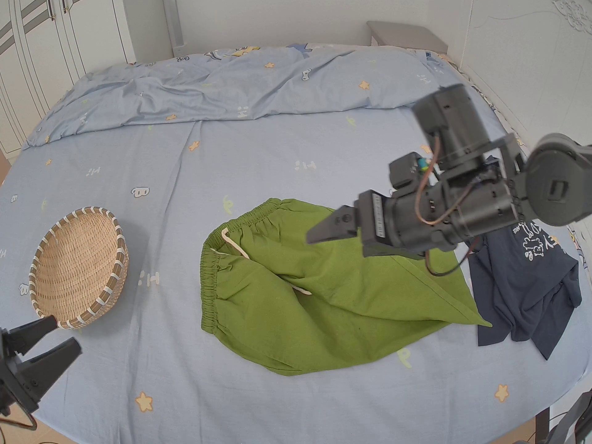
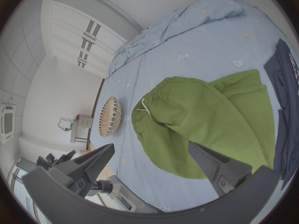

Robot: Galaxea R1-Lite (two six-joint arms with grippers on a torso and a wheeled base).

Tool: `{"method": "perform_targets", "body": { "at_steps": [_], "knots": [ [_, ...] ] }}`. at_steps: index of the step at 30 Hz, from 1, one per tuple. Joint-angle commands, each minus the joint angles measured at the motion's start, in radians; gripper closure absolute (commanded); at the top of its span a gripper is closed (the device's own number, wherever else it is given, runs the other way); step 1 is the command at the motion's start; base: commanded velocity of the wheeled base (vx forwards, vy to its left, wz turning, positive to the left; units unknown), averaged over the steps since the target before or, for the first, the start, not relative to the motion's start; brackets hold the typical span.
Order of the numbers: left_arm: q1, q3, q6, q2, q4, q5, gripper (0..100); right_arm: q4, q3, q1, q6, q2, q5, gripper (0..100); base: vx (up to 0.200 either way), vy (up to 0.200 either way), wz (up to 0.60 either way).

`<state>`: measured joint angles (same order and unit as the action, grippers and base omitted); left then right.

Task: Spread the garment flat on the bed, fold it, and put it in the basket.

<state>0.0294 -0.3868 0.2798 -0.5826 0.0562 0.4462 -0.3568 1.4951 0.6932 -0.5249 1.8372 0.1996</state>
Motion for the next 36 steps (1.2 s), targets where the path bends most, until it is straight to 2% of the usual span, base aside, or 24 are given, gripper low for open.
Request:
{"method": "perform_targets", "body": {
  "at_steps": [1,4,5,7,8,9,11,17,21,24,29,36],
  "knots": [
    [-0.005,0.085,0.18,-0.615,0.263,0.381,0,0.266,-0.498,-0.291,0.005,-0.388,0.199,0,0.0,0.0,0.0],
    [-0.006,0.091,0.171,-0.821,0.435,0.408,0,0.361,-0.601,-0.365,0.006,-0.443,0.251,0,0.0,0.0,0.0],
    [-0.006,0.091,0.171,-0.821,0.435,0.408,0,0.361,-0.601,-0.365,0.006,-0.443,0.251,0,0.0,0.0,0.0],
    [-0.009,0.071,0.173,-0.99,0.611,0.416,0,0.389,-0.648,-0.411,0.009,-0.475,0.265,0,0.0,0.0,0.0],
    [-0.005,0.066,0.176,-1.039,0.676,0.419,0,0.391,-0.648,-0.417,0.008,-0.478,0.27,0,0.0,0.0,0.0],
    [-0.005,0.066,0.176,-1.039,0.676,0.419,0,0.391,-0.648,-0.417,0.008,-0.478,0.27,0,0.0,0.0,0.0],
    [0.012,0.078,0.174,-1.175,0.809,0.419,0,0.389,-0.648,-0.42,0.011,-0.48,0.268,0,0.0,0.0,0.0],
    [0.026,0.088,0.165,-1.452,1.002,0.416,0,0.389,-0.653,-0.422,0.011,-0.475,0.267,0,0.0,0.0,0.0],
    [0.027,0.123,0.187,-1.511,1.156,0.416,0,0.389,-0.653,-0.42,0.011,-0.474,0.265,0,0.0,0.0,0.0],
    [0.043,0.135,0.228,-1.525,1.222,0.416,0,0.391,-0.654,-0.419,0.011,-0.475,0.265,0,0.0,0.0,0.0],
    [0.052,0.132,0.289,-1.545,1.285,0.414,0,0.389,-0.654,-0.417,0.011,-0.475,0.265,0,0.0,0.0,0.0],
    [0.053,0.135,0.289,-1.574,1.317,0.407,0,0.391,-0.654,-0.411,0.011,-0.477,0.265,0,0.0,0.0,0.0]
  ]
}}
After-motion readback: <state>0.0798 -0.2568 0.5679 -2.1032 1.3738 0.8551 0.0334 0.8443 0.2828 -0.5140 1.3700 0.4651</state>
